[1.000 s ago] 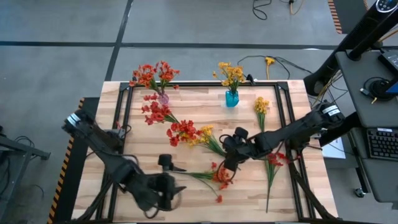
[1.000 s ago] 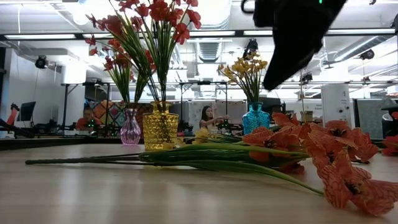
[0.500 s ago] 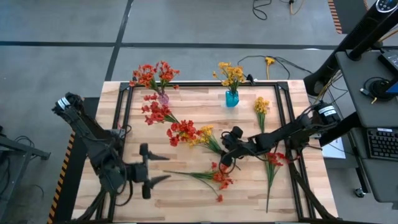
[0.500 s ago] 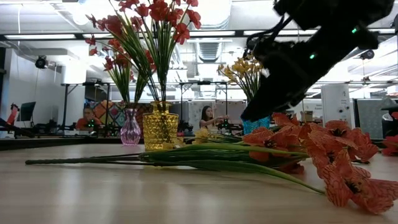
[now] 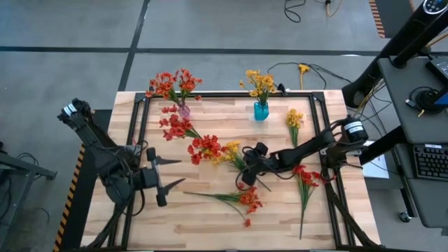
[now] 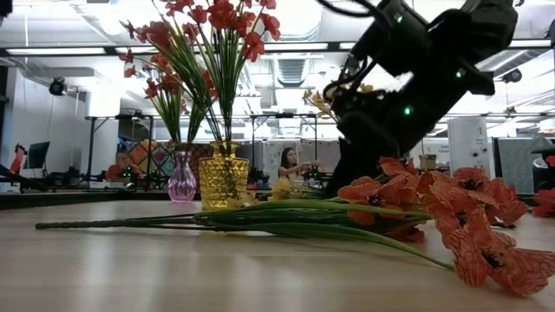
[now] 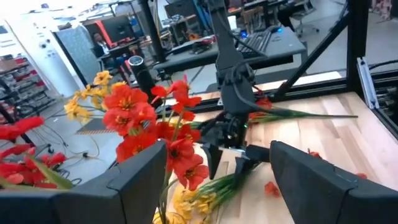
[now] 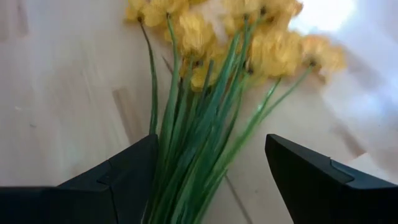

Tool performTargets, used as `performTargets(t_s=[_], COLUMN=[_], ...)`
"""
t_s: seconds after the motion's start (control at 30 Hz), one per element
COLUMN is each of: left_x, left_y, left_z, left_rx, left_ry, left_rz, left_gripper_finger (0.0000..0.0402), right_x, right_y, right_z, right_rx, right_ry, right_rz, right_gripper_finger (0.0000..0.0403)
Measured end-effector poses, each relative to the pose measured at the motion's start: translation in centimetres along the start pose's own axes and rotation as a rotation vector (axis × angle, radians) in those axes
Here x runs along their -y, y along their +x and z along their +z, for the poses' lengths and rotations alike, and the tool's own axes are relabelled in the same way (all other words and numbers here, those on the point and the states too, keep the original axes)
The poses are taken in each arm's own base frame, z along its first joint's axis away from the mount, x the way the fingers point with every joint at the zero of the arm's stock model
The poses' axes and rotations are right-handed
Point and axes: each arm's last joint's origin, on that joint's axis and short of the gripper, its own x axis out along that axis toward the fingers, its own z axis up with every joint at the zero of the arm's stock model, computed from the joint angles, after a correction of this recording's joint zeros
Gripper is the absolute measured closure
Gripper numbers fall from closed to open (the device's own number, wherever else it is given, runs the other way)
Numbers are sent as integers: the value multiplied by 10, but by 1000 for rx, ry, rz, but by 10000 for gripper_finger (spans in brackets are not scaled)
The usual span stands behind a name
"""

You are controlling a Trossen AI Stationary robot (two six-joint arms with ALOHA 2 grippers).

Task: Sort flowers into vase by color
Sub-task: Put the left yellow flower into the blue vase

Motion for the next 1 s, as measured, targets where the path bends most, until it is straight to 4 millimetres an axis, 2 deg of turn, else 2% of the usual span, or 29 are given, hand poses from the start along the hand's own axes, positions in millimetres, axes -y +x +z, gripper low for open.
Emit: performTargets(t_s=[0.23,0.37,0.77,1.0], left_x=[-1,-1,-1,-1], left_y=[0,0,0,0], left_z=[2,2,2,2], left_rx=[3,3,3,3], left_ry=[-20,-28,-30,-30], left_rz=[5,5,5,5], left_gripper_finger=[134,134,134,134], right_x=[0,0,0,0], right_y=[9,8,6,2], right_z=[-8,-8,-7,-4], right_rx=[-38,-39,-43,-36], right_ry=[9,11,9,2], right_rz=[-3,-4,1,9], right_gripper_finger=[115,133,270,333])
